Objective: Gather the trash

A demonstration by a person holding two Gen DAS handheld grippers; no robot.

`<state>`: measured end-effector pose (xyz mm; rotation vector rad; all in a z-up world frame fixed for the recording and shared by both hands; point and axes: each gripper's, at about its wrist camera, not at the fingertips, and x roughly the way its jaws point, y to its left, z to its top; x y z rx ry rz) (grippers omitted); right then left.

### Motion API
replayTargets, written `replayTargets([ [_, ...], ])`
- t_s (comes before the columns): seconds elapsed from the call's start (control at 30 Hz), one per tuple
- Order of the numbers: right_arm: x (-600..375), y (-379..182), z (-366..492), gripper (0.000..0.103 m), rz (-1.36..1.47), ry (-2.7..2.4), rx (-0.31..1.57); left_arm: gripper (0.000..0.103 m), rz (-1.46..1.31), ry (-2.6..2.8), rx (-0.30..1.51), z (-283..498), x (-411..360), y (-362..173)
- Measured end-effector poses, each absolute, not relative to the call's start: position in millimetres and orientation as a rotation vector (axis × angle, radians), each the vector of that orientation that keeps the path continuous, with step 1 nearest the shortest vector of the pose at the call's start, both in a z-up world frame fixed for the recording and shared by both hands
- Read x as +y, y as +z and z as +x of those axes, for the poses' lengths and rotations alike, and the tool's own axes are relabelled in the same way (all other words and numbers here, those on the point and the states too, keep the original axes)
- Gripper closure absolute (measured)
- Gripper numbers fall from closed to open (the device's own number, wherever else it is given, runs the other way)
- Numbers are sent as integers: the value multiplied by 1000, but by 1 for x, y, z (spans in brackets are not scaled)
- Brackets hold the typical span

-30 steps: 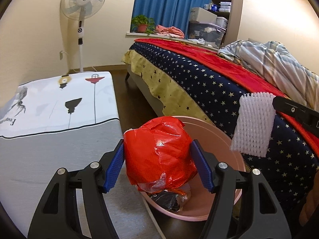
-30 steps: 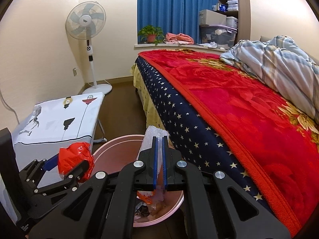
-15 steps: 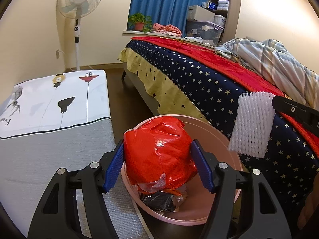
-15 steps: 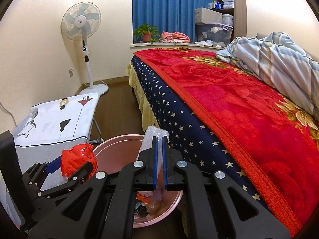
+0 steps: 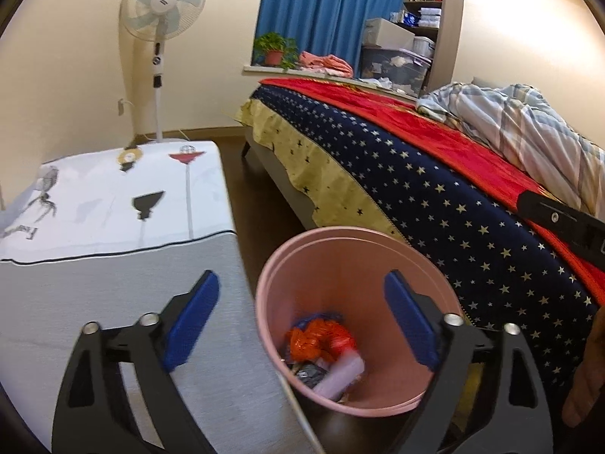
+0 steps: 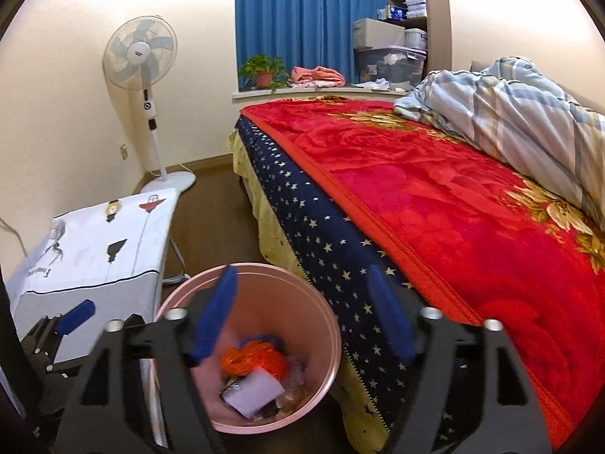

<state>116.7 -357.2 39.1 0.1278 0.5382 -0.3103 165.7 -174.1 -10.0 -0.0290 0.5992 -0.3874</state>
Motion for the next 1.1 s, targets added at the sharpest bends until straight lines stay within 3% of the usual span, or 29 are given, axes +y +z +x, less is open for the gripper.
replayTargets([
  [0.1,-352,43,110,11,121,-290,526,14,-38,-362,592,157,-160,-2],
  [0.17,-349,47,104,9,117,-278,519,8,-41,-348,585,152,-151,3],
  [0.27,-345,50,94,5,118,-257,513,8,-35,-316,564,138,-136,13],
  [0.7,-291,55,41,5,106,-115,525,8,-151,-155,513,66,-56,48],
  [1.1,-235,51,3,5,37,-80,535,8,-74,-91,544,3,-26,64],
])
